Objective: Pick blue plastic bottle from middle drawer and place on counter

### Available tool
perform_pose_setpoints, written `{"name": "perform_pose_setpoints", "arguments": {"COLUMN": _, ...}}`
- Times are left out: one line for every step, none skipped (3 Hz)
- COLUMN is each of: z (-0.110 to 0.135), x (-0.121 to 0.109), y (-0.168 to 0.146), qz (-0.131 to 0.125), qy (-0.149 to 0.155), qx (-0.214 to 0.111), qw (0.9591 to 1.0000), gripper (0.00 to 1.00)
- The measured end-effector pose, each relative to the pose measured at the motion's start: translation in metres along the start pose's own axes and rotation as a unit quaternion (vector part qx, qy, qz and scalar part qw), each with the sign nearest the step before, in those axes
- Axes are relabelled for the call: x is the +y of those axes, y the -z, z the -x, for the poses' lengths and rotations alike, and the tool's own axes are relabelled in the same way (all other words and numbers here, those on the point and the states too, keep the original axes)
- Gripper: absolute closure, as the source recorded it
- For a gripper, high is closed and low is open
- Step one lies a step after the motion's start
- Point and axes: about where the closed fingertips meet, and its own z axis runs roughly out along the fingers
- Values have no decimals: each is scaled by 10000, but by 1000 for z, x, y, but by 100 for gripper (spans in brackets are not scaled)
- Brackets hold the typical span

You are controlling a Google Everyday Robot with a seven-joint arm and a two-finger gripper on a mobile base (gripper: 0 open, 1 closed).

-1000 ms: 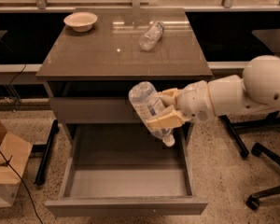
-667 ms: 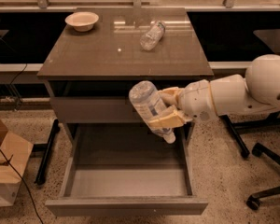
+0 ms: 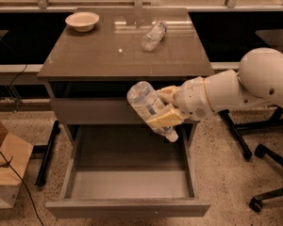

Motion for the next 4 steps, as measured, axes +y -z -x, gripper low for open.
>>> {"name": "perform_pose_setpoints", "arguments": {"z": 5, "x": -37, "y": 9, "qz": -196, "qy": 244, "qx": 826, "qw": 9961, "gripper": 100}}
{"name": "perform_pose_setpoints", "arguments": {"z": 21, "x": -95, "y": 46, "qz": -606, "qy": 551, "qx": 1819, "qw": 9799, "gripper": 100}}
{"name": "perform_pose_setpoints", "arguments": {"z": 25, "x": -147, "y": 76, "qz": -820, "qy": 893, "qx": 2803, "qw": 9522, "gripper": 100}}
{"name": "perform_pose_setpoints", "arguments": {"z": 33, "x": -202, "y": 86, "qz": -867, "qy": 1394, "qx": 3621, "qw": 9176, "gripper": 100}}
